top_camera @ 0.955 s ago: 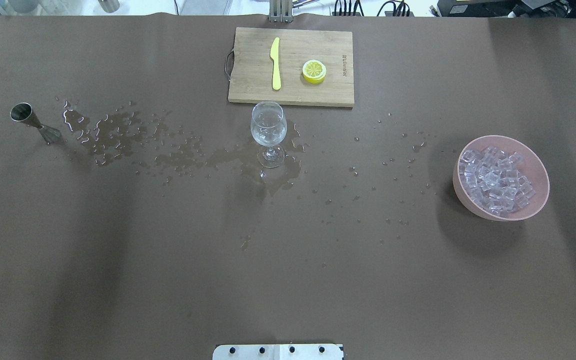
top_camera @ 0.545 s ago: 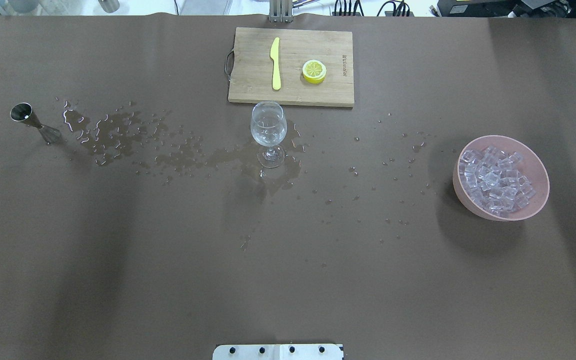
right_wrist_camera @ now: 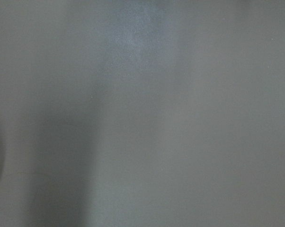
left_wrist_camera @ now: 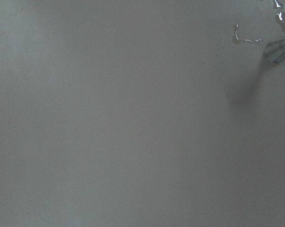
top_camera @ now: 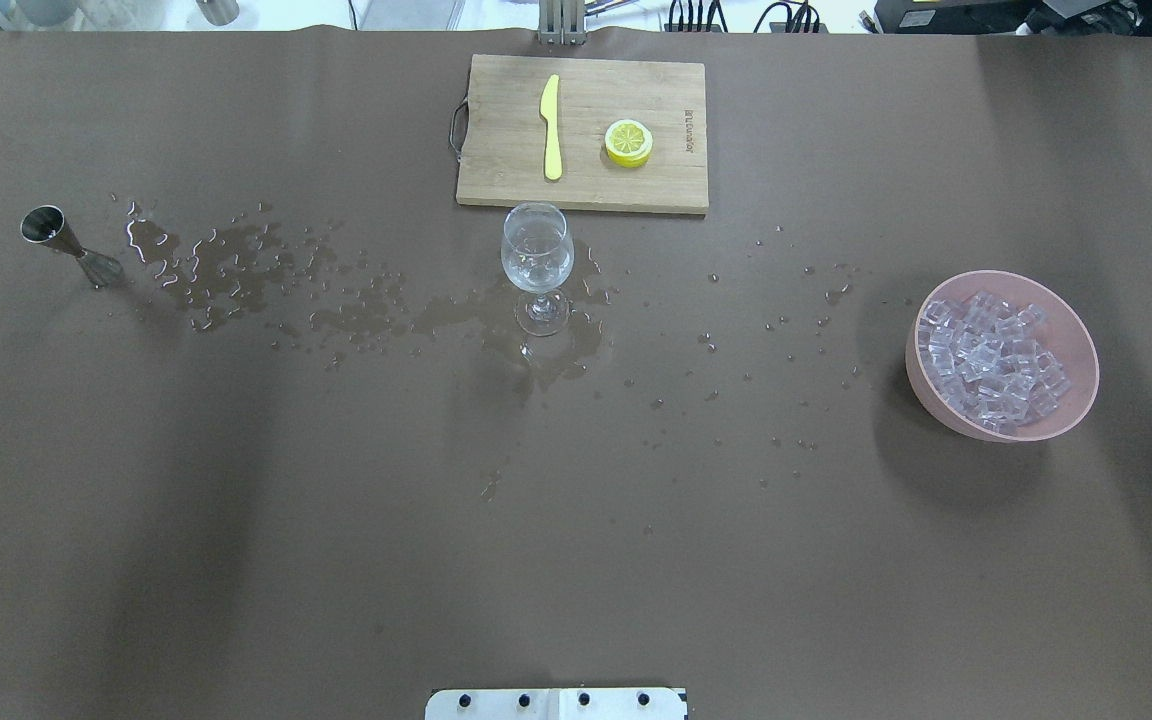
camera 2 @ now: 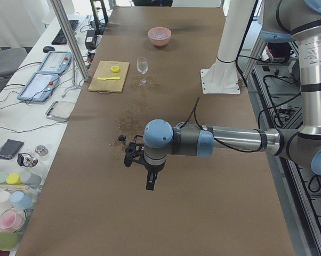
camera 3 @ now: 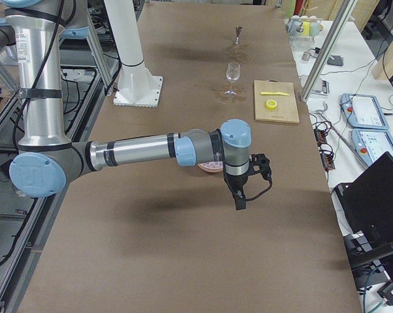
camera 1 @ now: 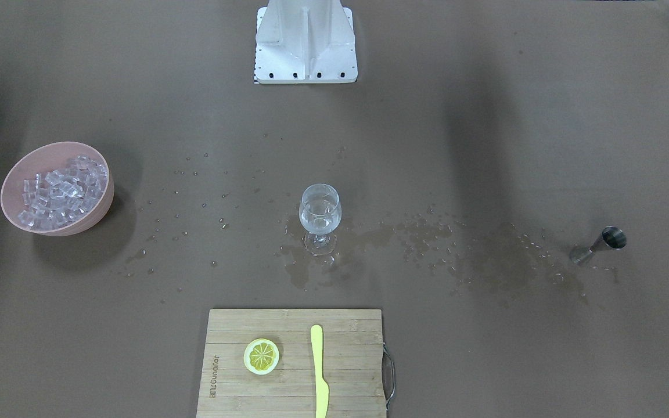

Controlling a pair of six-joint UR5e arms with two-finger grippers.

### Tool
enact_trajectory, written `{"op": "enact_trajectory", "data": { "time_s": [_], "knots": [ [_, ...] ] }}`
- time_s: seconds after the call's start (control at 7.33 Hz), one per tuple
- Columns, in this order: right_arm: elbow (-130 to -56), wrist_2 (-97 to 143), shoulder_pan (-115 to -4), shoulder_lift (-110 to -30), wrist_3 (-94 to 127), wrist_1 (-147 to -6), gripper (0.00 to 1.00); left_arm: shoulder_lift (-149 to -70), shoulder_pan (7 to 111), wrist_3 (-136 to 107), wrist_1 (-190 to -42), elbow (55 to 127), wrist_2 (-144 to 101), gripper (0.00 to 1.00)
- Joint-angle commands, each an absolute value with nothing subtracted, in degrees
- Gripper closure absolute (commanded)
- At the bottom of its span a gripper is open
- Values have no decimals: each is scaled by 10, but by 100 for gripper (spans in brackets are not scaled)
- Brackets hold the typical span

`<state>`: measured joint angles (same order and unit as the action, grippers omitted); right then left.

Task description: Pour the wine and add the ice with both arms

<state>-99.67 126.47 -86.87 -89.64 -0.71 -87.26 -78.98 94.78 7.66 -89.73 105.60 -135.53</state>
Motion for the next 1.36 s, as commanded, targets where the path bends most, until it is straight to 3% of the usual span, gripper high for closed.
{"op": "enact_trajectory", "data": {
  "time_s": [0.0, 0.41, 0.82, 1.23],
  "knots": [
    [-991, 1265, -869, -903, -12, -862, 0, -795, 949, 76, -898, 1061, -1354, 2],
    [-993, 1266, -868, -904, -18, -862, 0, -820, 964, 76, -903, 1063, -1352, 2],
    [-991, 1276, -866, -896, -17, -862, 0, -821, 966, 76, -1079, 1036, -1349, 2],
    [-991, 1276, -866, -896, -15, -863, 0, -851, 964, 62, -1134, 1008, -1351, 2]
  ]
}}
